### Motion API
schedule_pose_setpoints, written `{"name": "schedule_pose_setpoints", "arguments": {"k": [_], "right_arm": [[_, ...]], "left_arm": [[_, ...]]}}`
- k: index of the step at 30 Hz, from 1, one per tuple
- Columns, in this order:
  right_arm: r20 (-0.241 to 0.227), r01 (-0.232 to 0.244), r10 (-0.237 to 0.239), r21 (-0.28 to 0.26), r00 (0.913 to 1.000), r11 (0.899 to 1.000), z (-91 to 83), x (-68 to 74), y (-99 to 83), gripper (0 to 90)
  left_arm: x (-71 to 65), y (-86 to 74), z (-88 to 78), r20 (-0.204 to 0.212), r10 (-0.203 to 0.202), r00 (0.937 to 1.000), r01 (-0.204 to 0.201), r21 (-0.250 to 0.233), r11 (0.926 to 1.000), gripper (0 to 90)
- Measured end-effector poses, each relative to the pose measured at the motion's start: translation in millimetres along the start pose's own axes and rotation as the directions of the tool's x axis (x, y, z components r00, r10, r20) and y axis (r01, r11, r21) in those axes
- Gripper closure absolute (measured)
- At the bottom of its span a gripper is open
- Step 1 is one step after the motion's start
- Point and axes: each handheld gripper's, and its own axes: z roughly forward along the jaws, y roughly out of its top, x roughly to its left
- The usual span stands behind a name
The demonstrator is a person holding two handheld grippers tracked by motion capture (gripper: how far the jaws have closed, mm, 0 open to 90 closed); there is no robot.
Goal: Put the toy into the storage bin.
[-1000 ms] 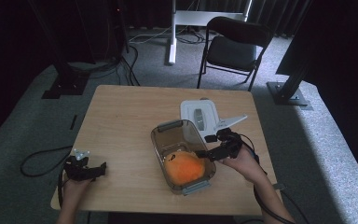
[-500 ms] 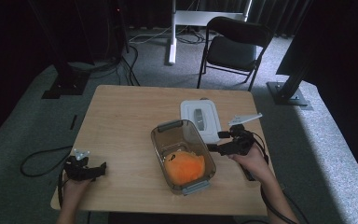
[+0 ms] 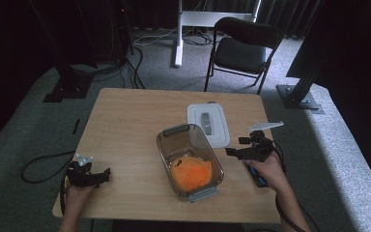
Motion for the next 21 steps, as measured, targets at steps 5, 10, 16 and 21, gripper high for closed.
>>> {"name": "schedule_pose_setpoints", "arguments": {"k": [5,10,16,21], "right_arm": [[0.049,-0.007,0.007,-0.003,0.9988,1.000,-4.7,-6.4,-8.7,14.0],[0.093,-0.021,0.022,-0.011,0.9954,1.000,-10.2,-12.8,-18.0,13.9],[0.156,-0.042,0.043,-0.012,0.9868,0.999,-12.6,-19.9,-31.0,13.9],[0.211,-0.056,0.057,-0.012,0.9759,0.998,-12.4,-25.3,-43.8,13.9]], "left_arm": [[0.0,0.0,0.0,0.000,0.000,1.0000,0.000,0.000,1.0000,0.3],[0.0,0.0,0.0,0.000,0.000,1.0000,0.000,0.000,1.0000,0.3],[0.0,0.0,0.0,0.000,0.000,1.0000,0.000,0.000,1.0000,0.3],[0.0,0.0,0.0,0.000,0.000,1.0000,0.000,0.000,1.0000,0.3]]}}
